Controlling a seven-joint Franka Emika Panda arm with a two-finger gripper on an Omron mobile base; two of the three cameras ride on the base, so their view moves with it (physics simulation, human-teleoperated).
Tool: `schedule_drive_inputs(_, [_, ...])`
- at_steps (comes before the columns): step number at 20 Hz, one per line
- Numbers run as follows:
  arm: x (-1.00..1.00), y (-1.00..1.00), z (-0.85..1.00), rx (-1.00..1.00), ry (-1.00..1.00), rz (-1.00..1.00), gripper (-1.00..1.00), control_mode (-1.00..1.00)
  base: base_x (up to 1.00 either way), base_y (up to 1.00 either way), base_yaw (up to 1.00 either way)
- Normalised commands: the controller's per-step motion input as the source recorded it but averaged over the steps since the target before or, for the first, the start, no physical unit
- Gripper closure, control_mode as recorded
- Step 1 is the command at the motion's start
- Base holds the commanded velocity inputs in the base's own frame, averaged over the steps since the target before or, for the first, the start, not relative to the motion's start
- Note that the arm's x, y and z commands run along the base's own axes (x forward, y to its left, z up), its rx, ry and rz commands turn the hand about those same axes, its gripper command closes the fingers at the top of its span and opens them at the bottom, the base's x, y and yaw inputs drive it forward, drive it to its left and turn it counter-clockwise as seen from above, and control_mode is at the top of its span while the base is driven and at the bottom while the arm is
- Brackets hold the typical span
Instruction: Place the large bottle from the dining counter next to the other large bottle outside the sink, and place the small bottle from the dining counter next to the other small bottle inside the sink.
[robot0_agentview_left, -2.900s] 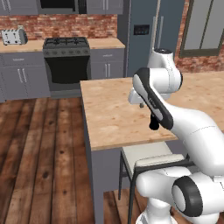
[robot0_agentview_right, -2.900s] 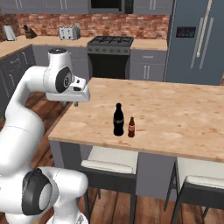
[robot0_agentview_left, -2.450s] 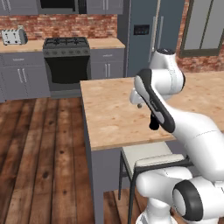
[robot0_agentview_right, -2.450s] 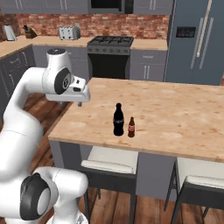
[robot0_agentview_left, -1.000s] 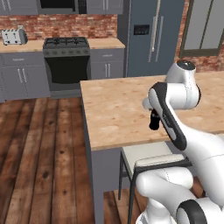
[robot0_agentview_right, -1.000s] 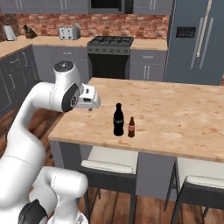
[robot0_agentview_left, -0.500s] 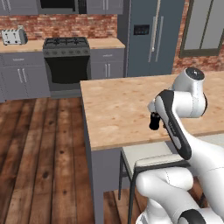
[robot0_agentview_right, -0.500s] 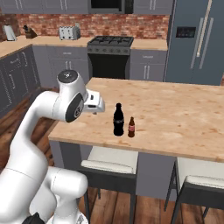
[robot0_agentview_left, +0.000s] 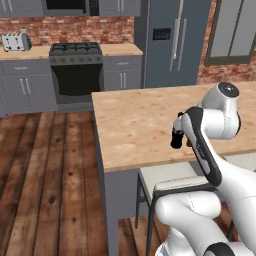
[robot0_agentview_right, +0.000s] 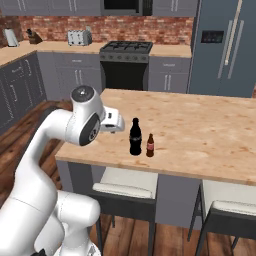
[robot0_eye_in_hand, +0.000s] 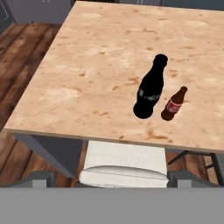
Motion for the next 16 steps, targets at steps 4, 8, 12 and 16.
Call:
schedule_drive_inputs(4, [0.0,-0.14,-0.05,0.0,0.0,0.0,-1.0,-1.0,0.0,0.0,0.0])
schedule_drive_inputs(8, [0.01,-0.18,-0.04,0.0,0.0,0.0,-1.0,-1.0,0.0,0.0,0.0])
schedule_drive_inputs(12, [0.14,-0.2,-0.08,0.0,0.0,0.0,-1.0,-1.0,0.0,0.0,0.0])
schedule_drive_inputs(16, [0.18,-0.18,-0.1,0.0,0.0,0.0,-1.0,-1.0,0.0,0.0,0.0])
